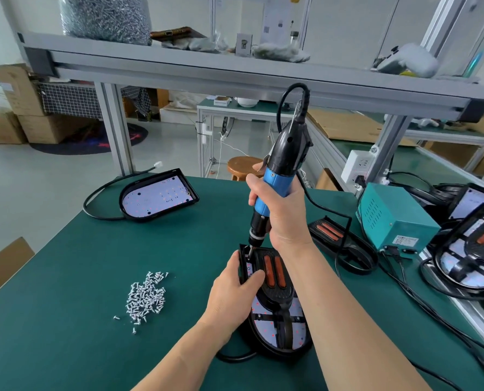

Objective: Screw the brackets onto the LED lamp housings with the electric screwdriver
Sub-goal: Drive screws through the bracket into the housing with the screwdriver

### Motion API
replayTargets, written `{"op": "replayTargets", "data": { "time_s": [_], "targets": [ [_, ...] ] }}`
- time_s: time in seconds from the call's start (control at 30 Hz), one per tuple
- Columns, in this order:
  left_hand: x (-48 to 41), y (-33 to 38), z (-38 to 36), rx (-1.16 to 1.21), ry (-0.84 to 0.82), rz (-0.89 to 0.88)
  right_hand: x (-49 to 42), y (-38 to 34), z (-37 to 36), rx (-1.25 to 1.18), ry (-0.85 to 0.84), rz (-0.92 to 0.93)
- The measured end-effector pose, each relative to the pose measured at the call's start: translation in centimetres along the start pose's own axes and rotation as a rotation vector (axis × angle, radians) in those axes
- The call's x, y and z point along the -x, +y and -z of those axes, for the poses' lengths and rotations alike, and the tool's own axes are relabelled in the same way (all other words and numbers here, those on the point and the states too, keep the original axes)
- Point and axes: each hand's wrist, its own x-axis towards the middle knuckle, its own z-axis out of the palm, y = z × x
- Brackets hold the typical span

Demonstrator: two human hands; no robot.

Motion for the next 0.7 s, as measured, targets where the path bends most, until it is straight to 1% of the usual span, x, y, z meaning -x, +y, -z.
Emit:
{"op": "replayTargets", "data": {
  "time_s": [0.17, 0.3, 0.4, 0.47, 0.53, 0.7],
  "targets": [
    [-0.1, -0.2, 0.1, 0.015, -0.021, -0.007, -1.5, -2.9, 1.5, -0.083, 0.087, 0.040],
    [-0.1, -0.3, 0.1, 0.015, -0.035, -0.014, -1.6, -4.7, 4.3, -0.026, 0.137, 0.015],
    [-0.3, -0.4, 0.1, 0.020, -0.034, -0.015, -0.5, -4.9, 6.9, 0.070, 0.219, -0.081],
    [-0.3, -0.4, 0.1, 0.034, -0.040, -0.010, 0.4, -4.6, 8.8, 0.111, 0.253, -0.189],
    [-0.3, -0.4, 0.1, 0.037, -0.038, -0.007, 1.2, -4.3, 10.4, 0.141, 0.268, -0.311],
    [-0.1, -0.3, 0.1, 0.020, -0.023, -0.014, 2.9, -3.2, 13.1, 0.209, 0.263, -0.535]
  ]
}}
